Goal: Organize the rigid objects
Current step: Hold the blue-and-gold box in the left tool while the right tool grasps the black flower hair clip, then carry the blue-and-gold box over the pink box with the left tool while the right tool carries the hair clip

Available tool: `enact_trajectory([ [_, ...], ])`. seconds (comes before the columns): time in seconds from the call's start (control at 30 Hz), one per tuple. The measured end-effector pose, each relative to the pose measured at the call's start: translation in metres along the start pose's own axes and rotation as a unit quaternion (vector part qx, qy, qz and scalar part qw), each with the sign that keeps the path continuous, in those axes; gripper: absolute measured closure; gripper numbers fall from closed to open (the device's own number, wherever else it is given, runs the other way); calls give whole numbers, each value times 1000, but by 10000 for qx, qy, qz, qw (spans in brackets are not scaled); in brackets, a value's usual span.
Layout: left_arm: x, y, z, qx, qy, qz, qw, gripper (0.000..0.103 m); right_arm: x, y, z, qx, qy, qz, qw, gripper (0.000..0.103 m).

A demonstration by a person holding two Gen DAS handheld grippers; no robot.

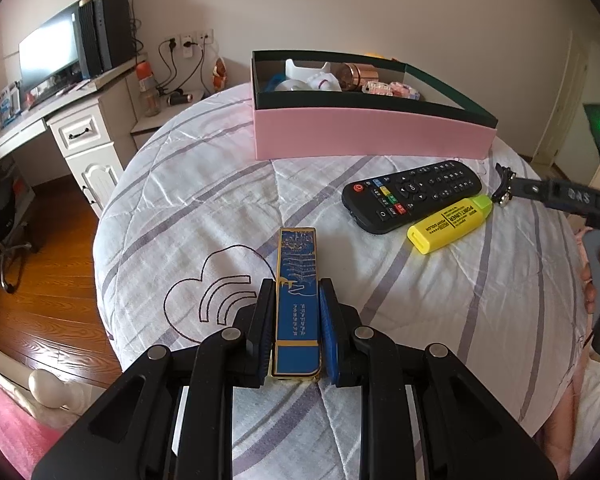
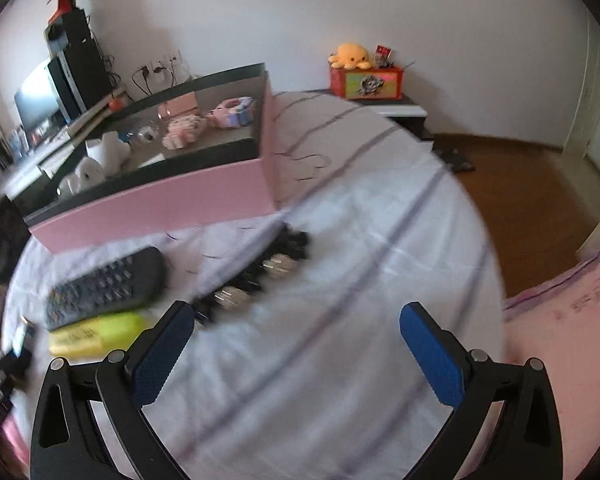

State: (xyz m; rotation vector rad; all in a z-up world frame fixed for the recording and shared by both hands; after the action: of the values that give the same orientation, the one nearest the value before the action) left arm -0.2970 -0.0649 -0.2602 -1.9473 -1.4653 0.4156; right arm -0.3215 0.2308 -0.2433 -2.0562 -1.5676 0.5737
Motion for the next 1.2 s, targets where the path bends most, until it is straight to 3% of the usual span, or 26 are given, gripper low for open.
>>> enact_trajectory([
  [0.07, 0, 0, 0, -10, 4, -9, 10000, 82, -10, -2, 7, -68, -98, 15, 9999, 0],
  [0.27, -1, 0, 0, -18, 47, -13, 10000, 82, -20, 0, 15, -137, 222, -404, 9988, 0],
  [0.47, -1, 0, 0, -6, 44, -22, 10000, 82, 7, 8, 1, -23, 1084, -600, 9923, 0],
  [0.63, -1, 0, 0, -6, 48, -35, 10000, 82, 5, -3, -9, 353, 340, -575, 9971, 0],
  [0.7, -1, 0, 0, -13, 39, -14, 10000, 82, -2, -7, 3, 217, 303, -701, 9968, 0],
  [0.73, 0, 0, 0, -11, 47, -25, 10000, 82, -3, -8, 8, 160, 209, -698, 9972, 3],
  [0.83, -2, 1, 0, 6, 107, -81, 9999, 82, -5, -9, 17, 136, -134, -717, 9972, 33],
  [1.0, 0, 0, 1, 18, 83, -51, 10000, 82, 1, -8, 19, 260, -159, -729, 9969, 53],
  [1.1, 0, 0, 2, 14, 60, -44, 10000, 82, 3, -9, 19, 306, -139, -733, 9967, 71],
  [1.13, 0, 0, 2, 14, 52, -43, 10000, 82, 5, -10, 18, 327, -118, -718, 9968, 81],
  [1.2, 0, 0, 2, 19, 24, -41, 10000, 82, 7, -9, 17, 343, -137, -687, 9970, 85],
])
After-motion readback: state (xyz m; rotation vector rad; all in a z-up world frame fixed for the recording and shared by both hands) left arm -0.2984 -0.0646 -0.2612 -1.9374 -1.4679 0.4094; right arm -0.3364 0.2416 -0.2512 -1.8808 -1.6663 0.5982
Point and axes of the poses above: each gripper's, at about its wrist camera, not at the fingertips, and z roughly the way its jaws point, x to its right, y to its underside, the point moved 2 cm from there along z, roughly the way its jaws point, and after that the axes turned 7 degrees about y, right-handed, at the moved point
